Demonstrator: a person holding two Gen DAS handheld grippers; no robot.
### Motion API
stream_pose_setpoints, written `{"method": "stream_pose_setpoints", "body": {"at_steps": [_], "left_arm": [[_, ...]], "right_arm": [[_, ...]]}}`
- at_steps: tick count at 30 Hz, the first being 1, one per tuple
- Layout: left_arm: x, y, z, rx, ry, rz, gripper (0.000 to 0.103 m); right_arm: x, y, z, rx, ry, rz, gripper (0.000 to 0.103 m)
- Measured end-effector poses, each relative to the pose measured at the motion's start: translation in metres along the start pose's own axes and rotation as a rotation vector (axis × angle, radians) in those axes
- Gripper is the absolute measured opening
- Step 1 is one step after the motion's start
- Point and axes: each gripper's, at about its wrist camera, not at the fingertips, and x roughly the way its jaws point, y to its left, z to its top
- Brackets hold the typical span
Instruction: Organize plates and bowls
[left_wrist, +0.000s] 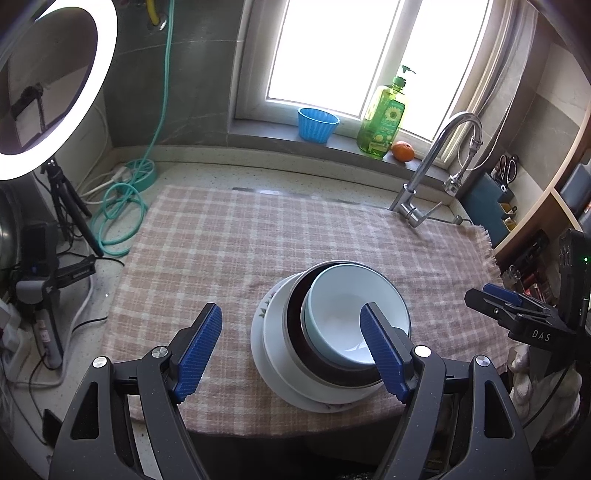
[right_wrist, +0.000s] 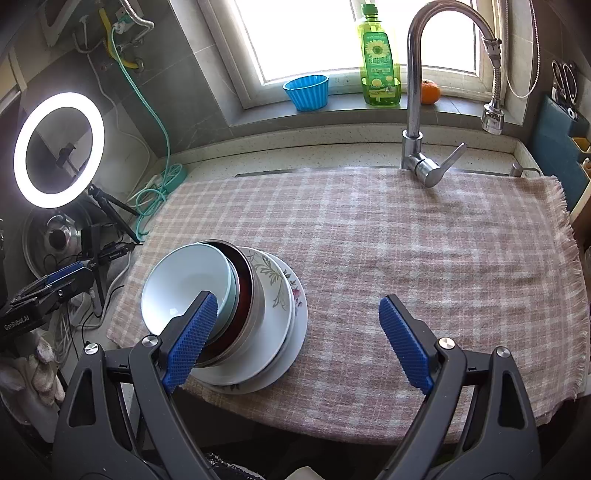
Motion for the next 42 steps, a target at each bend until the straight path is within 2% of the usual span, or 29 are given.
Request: {"method": "stream_pose_setpoints", "body": {"at_steps": [18, 30, 37, 42], "left_arm": [[0.002, 0.0, 0.002, 0.007, -0.001, 0.002, 0.077], [0.002, 0.001, 0.007, 0.021, -0.028, 0.045, 0.077], [0.006, 0.005, 0.01, -0.006, -0.015, 0.031, 0.078], [0.006, 0.003, 0.012, 0.011, -0.029, 0.033, 0.078]], "right_arm": [[0.002, -0.002, 0.0, 0.011, 0.005, 0.004, 0.092], [0.008, -0.002, -0.002, 0.048, 0.011, -0.006, 0.092], [0.012, 0.0, -0.002, 0.059, 0.016, -0.006, 0.092], [0.018, -0.001, -0.001, 0.071, 0.021, -0.009, 0.092]]}}
